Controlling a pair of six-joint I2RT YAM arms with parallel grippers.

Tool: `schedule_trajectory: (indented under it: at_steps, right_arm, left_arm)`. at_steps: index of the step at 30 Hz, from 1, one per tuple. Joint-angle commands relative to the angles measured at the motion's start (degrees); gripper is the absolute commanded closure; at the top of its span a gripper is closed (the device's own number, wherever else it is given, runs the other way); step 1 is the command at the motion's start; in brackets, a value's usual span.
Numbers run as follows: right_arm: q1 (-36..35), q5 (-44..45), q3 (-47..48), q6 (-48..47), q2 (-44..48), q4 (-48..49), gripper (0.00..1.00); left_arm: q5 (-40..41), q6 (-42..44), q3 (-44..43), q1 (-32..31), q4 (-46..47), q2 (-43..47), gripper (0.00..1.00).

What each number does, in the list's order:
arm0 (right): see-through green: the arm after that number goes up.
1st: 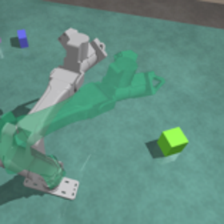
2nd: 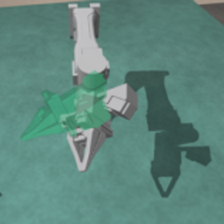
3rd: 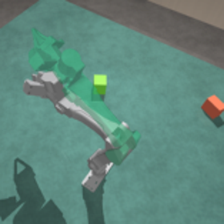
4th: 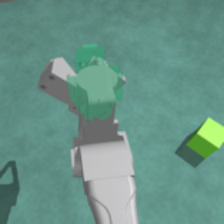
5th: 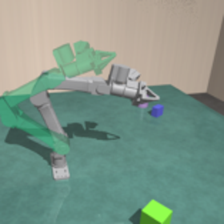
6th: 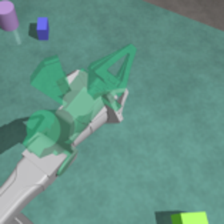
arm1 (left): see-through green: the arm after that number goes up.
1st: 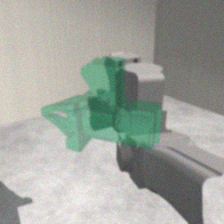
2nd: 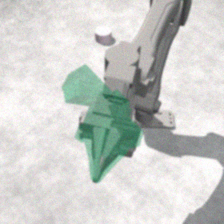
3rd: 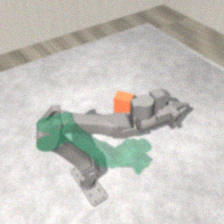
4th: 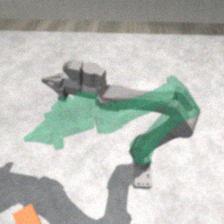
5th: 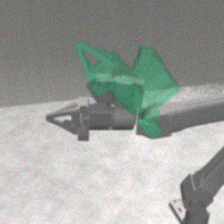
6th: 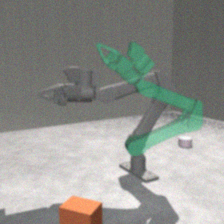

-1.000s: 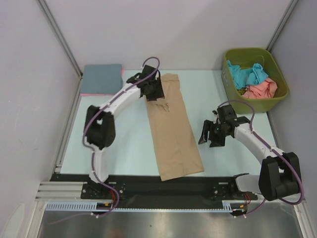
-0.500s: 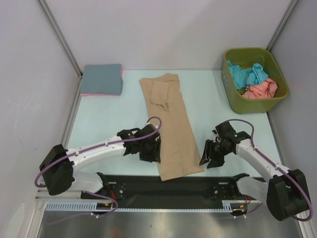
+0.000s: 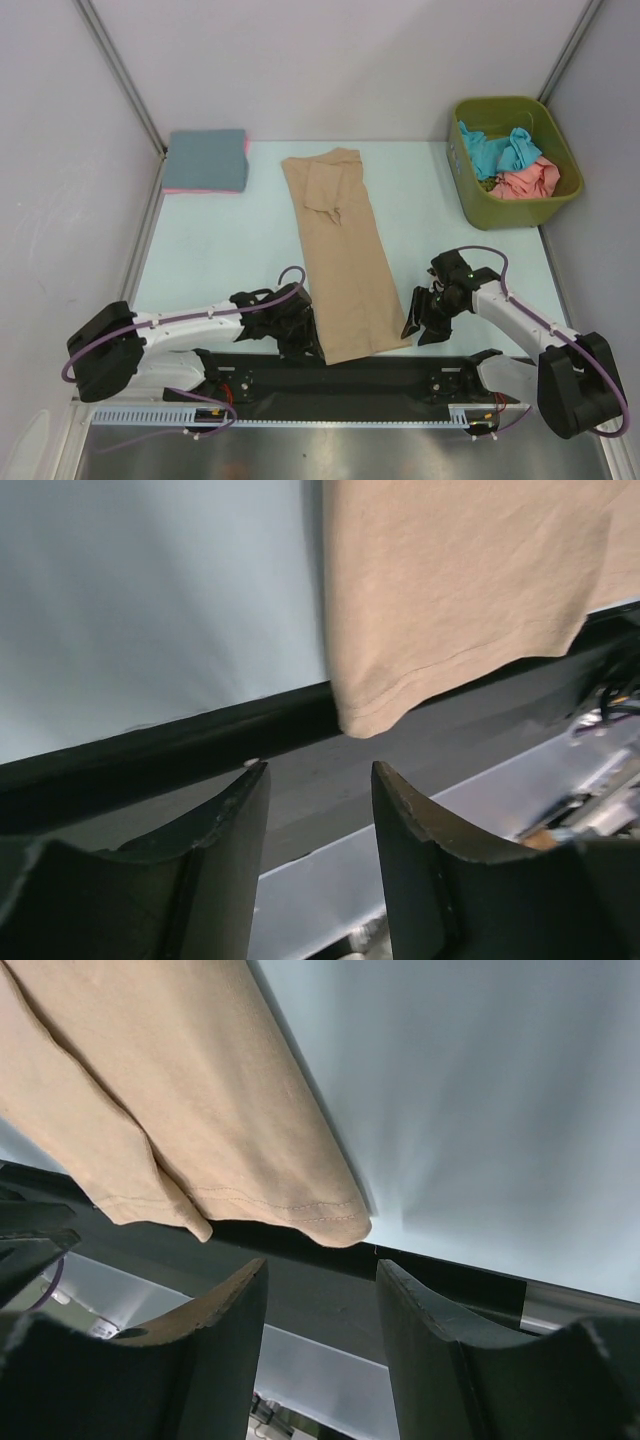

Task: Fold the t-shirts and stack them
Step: Fold the tshirt

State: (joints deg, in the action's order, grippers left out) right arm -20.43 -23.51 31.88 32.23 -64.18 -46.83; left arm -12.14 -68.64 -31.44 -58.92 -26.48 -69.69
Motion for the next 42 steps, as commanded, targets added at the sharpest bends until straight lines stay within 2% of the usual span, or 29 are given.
schedule_trajectory:
  at_steps: [1, 8, 12, 16, 24, 42]
  right_arm:
    - [-0.2, 0.7, 1.0, 0.6, -0.2, 0.9, 0.46]
    - [-0.2, 0.8, 0.9, 0.0, -0.2, 1.4, 0.46]
    - [-0.2, 0.8, 0.8, -0.2, -0.3, 1.2, 0.46]
    - [-0.1, 0.5, 1.0, -0.6, 0.3, 0.7, 0.46]
    - [-0.1, 0.6, 0.6, -0.8, -0.6, 1.2, 0.46]
    - [-0.6, 3.6, 0.3, 0.6, -3.6, 2.9, 0.46]
  left_arm:
    - [-2.3, -10.1, 2.3, -1.4, 10.4, -0.8, 0.49]
    - [0.1, -18.5, 2.9, -2.9, 13.4, -2.2, 0.46]
    - [-1.1, -23.2, 4.5, -3.6, 18.0, -4.4, 0.46]
    - [-0.6, -23.7, 2.3, -4.5, 14.4, -7.2, 0.45]
    - [0.3, -25.7, 3.9, -4.7, 16.2, -9.0, 0.48]
    - [2.5, -26.4, 4.3, -4.8, 16.1, -9.4, 0.7]
